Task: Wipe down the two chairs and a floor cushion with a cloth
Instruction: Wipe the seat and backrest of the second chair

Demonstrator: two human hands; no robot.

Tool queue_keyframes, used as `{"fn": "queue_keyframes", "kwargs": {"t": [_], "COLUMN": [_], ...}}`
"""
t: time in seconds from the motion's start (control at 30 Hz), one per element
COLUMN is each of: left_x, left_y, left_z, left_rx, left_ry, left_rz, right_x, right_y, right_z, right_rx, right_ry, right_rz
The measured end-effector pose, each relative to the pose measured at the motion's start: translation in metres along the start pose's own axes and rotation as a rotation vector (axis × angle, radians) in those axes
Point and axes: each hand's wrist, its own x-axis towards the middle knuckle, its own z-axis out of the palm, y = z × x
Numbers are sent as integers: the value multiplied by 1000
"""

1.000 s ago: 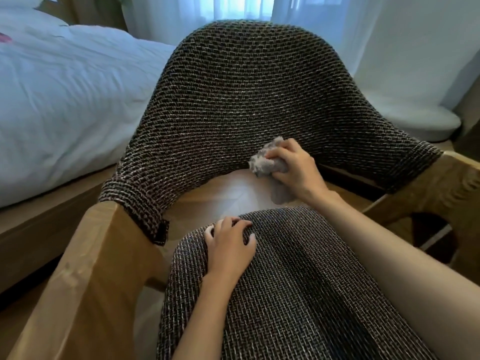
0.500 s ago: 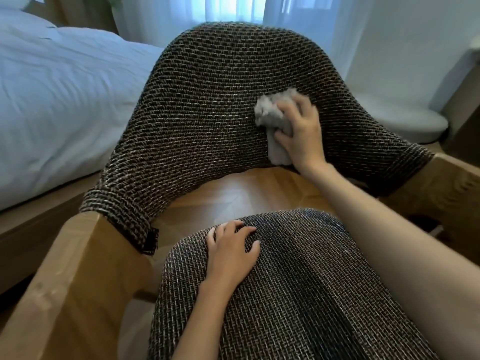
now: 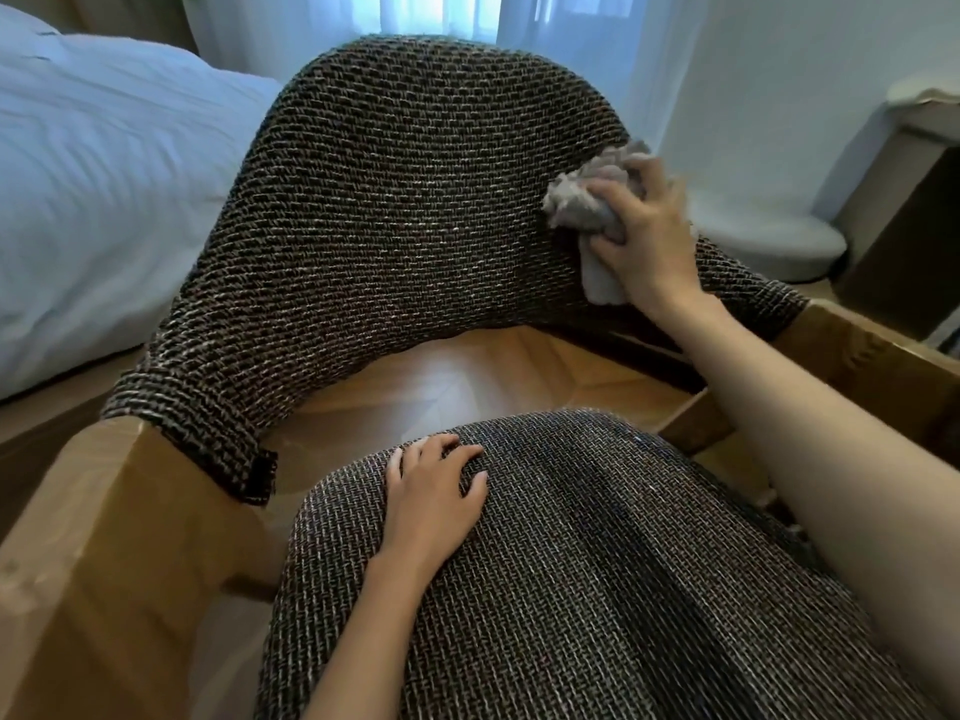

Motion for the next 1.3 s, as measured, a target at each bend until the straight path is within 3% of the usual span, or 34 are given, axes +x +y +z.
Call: {"fn": "queue_keyframes", "kwargs": {"t": [0.1,0.27,0.33,0.43,0.5,0.6,0.67,0.73,0.9,0.97,1.07,1.23,1.3], "left_x": [-1,-3,-3,-2,-3,-5,-7,-8,-8,-9,-9,-13,-13], "left_y": [0,2,2,3,3,4,6,7,10,10,11,13,14], "left_z": [0,1,1,1,2,2,3,2,2,3,4,4,4], "left_rx": [5,18,20,29,43,60,61,63,90,97,91,95,98], "left_ry": [5,2,-3,-11,-13,-18,-22,-29,-46,-51,-59,-70,-71], "left_rz": [6,7,5,3,5,6,9,14,17,21,31,34,37], "right_x": [-33,-62,-46,-21,-29,-65,-79,-77,-53,-68,-110,-148,-147], "right_y": [2,0,0,12,18,19,15,8,14,22,25,22,20], "right_z": [19,9,-12,-40,-42,-28,-21,-29,-74,-79,-69,-57,-71], "right_rx": [-32,-7,86,-1,-171,-359,-390,-350,-274,-387,-500,-490,-432], "right_ry": [-53,-334,-228,-58,-103,-229,-368,-390,-66,-111,-151,-483,-357], "right_rz": [-20,-104,-85,-26,33,-43,-85,-67,94,145,52,73,-1]}}
